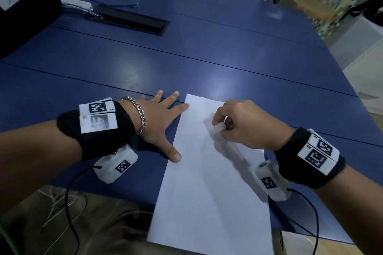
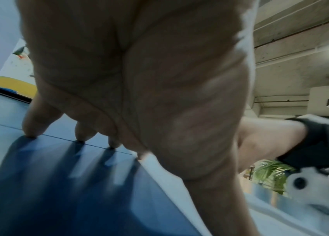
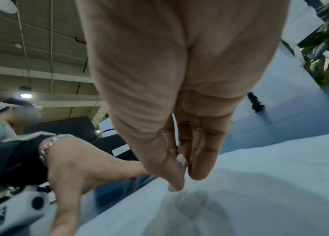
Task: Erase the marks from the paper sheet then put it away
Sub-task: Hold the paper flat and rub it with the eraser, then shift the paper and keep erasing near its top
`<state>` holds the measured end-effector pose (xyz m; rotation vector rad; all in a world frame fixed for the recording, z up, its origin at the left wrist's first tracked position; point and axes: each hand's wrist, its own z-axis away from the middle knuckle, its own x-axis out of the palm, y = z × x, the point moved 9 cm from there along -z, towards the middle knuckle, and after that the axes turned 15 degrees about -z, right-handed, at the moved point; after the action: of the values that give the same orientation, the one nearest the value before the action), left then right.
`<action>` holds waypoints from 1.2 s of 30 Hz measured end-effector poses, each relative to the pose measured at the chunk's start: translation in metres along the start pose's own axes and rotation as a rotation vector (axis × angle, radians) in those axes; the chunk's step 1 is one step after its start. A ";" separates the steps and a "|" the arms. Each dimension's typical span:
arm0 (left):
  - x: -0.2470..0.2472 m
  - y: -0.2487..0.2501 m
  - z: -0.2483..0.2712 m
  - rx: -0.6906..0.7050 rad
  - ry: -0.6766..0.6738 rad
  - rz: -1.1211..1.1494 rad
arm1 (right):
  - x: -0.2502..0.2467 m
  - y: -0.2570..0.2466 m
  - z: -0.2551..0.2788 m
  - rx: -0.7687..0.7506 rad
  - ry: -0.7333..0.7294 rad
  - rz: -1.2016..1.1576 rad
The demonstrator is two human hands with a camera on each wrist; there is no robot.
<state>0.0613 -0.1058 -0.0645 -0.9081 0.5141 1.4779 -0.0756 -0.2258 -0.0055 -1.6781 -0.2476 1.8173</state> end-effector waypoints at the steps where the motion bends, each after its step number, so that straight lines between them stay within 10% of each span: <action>1: -0.001 0.001 0.003 0.001 0.015 0.021 | 0.001 0.004 0.002 0.014 -0.001 -0.006; 23: -0.049 0.018 0.016 0.124 0.399 0.024 | -0.006 0.025 0.027 0.170 0.002 -0.048; 36: -0.011 0.007 -0.014 0.109 0.111 0.025 | 0.008 -0.019 -0.017 -0.011 0.056 -0.080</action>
<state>0.0565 -0.1248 -0.0653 -0.9037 0.6831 1.4137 -0.0532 -0.2112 -0.0046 -1.6994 -0.2967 1.7110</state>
